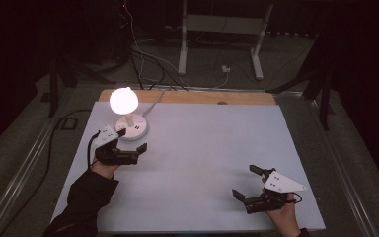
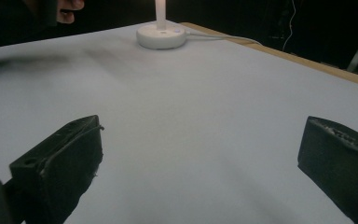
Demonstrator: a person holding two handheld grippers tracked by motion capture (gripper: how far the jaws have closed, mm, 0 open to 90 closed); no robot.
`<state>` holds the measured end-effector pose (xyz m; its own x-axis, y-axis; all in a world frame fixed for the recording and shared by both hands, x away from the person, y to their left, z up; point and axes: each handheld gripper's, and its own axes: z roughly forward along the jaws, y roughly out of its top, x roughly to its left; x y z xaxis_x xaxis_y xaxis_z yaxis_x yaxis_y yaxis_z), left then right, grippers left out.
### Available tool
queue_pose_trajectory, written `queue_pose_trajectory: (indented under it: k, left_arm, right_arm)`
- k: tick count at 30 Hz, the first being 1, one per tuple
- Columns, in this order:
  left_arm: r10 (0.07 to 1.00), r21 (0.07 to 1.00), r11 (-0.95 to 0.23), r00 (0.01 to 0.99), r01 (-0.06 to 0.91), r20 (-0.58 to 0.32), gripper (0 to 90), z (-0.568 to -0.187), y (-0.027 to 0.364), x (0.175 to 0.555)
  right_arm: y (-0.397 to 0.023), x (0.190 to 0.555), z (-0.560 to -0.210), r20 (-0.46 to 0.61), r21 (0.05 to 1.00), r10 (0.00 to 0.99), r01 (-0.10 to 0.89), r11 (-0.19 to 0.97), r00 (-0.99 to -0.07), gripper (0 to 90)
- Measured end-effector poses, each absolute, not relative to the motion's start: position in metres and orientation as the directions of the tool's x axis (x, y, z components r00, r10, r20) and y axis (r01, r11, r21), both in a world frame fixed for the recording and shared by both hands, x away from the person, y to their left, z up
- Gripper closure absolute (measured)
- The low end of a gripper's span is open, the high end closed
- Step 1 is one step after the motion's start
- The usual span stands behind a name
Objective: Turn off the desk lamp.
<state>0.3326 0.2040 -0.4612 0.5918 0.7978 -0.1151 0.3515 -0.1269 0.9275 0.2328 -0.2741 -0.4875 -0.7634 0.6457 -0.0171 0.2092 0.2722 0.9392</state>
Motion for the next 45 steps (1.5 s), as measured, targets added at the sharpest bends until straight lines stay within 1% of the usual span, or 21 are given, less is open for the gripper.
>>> queue_pose_trajectory:
  k: [2,5,8,14,16,20,22,23,24,25,26,27,29,30,32,34,37,38,40,43,45]
  left_arm:
    - [0.825,0.922,-0.108,0.551,0.373,-0.127,0.4,-0.465,0.207,0.340]
    - [0.834,0.920,-0.097,0.536,0.379,-0.133,0.4,-0.467,0.209,0.345]
    - [0.847,0.917,-0.116,0.520,0.382,-0.109,0.4,-0.470,0.209,0.352]
    - [0.860,0.887,-0.104,0.488,0.450,-0.147,0.4,-0.474,0.209,0.365]
    - [0.874,0.879,-0.118,0.469,0.462,-0.129,0.5,-0.475,0.207,0.369]
    - [0.894,0.870,-0.098,0.427,0.484,-0.137,0.6,-0.480,0.208,0.378]
    - [0.901,0.868,-0.098,0.413,0.487,-0.130,4.8,-0.480,0.208,0.379]
    - [0.906,0.866,-0.099,0.405,0.489,-0.125,4.8,-0.481,0.208,0.381]
    - [0.911,0.864,-0.103,0.396,0.493,-0.117,8.7,-0.482,0.207,0.382]
    - [0.916,0.862,-0.106,0.387,0.496,-0.110,8.7,-0.483,0.207,0.383]
    - [0.920,0.862,-0.101,0.377,0.497,-0.109,16.3,-0.483,0.207,0.383]
    - [0.922,0.860,-0.099,0.372,0.501,-0.111,17.4,-0.484,0.207,0.384]
    - [0.927,0.857,-0.109,0.364,0.504,-0.096,24.2,-0.485,0.206,0.385]
    - [0.927,0.855,-0.114,0.364,0.505,-0.092,24.2,-0.486,0.206,0.385]
    - [0.933,0.854,-0.117,0.350,0.506,-0.080,33.0,-0.487,0.205,0.386]
    - [0.936,0.853,-0.124,0.346,0.506,-0.069,35.0,-0.489,0.205,0.387]
    - [0.935,0.855,-0.114,0.345,0.507,-0.080,44.6,-0.490,0.205,0.388]
    - [0.935,0.854,-0.114,0.345,0.508,-0.080,44.6,-0.490,0.205,0.389]
    - [0.938,0.852,-0.120,0.340,0.510,-0.072,52.7,-0.491,0.204,0.390]
    - [0.940,0.848,-0.120,0.334,0.517,-0.071,56.0,-0.492,0.204,0.392]
    - [0.941,0.844,-0.118,0.331,0.523,-0.073,61.4,-0.494,0.204,0.393]
  right_arm:
    - [-0.274,0.233,-0.488,-0.018,0.939,0.645,0.208,0.273,-0.764,0.0]
    - [-0.274,0.234,-0.488,-0.016,0.939,0.643,0.210,0.273,-0.765,0.0]
    - [-0.274,0.234,-0.488,-0.019,0.938,0.644,0.209,0.276,-0.765,0.0]
    - [-0.274,0.234,-0.488,-0.012,0.937,0.643,0.215,0.274,-0.766,0.0]
    - [-0.274,0.234,-0.488,-0.009,0.937,0.643,0.218,0.273,-0.766,0.0]
    - [-0.275,0.235,-0.489,-0.003,0.937,0.644,0.222,0.269,-0.765,0.0]
    - [-0.275,0.234,-0.489,-0.005,0.937,0.642,0.221,0.271,-0.767,0.0]
    - [-0.275,0.234,-0.489,-0.005,0.937,0.642,0.221,0.271,-0.767,0.0]
    - [-0.275,0.234,-0.489,-0.006,0.937,0.641,0.220,0.271,-0.767,0.0]
    - [-0.275,0.234,-0.489,-0.006,0.937,0.641,0.220,0.271,-0.767,0.0]
    - [-0.275,0.235,-0.489,-0.002,0.937,0.642,0.222,0.269,-0.766,0.0]
    - [-0.275,0.235,-0.489,-0.004,0.937,0.641,0.222,0.271,-0.767,0.0]
    - [-0.275,0.234,-0.489,-0.007,0.937,0.640,0.219,0.273,-0.768,0.0]
    - [-0.275,0.234,-0.489,-0.007,0.937,0.640,0.219,0.273,-0.768,0.0]
    - [-0.275,0.235,-0.489,0.000,0.937,0.641,0.224,0.268,-0.767,0.0]
    - [-0.274,0.234,-0.489,-0.002,0.936,0.641,0.224,0.271,-0.768,0.0]
    - [-0.274,0.235,-0.489,-0.002,0.935,0.638,0.224,0.274,-0.770,0.0]
    - [-0.274,0.235,-0.489,-0.002,0.935,0.638,0.224,0.274,-0.770,0.0]
    - [-0.274,0.235,-0.490,-0.005,0.935,0.636,0.222,0.277,-0.771,0.0]
    - [-0.274,0.235,-0.490,-0.003,0.935,0.636,0.224,0.276,-0.771,0.0]
    - [-0.274,0.235,-0.490,0.002,0.935,0.636,0.228,0.273,-0.771,0.0]
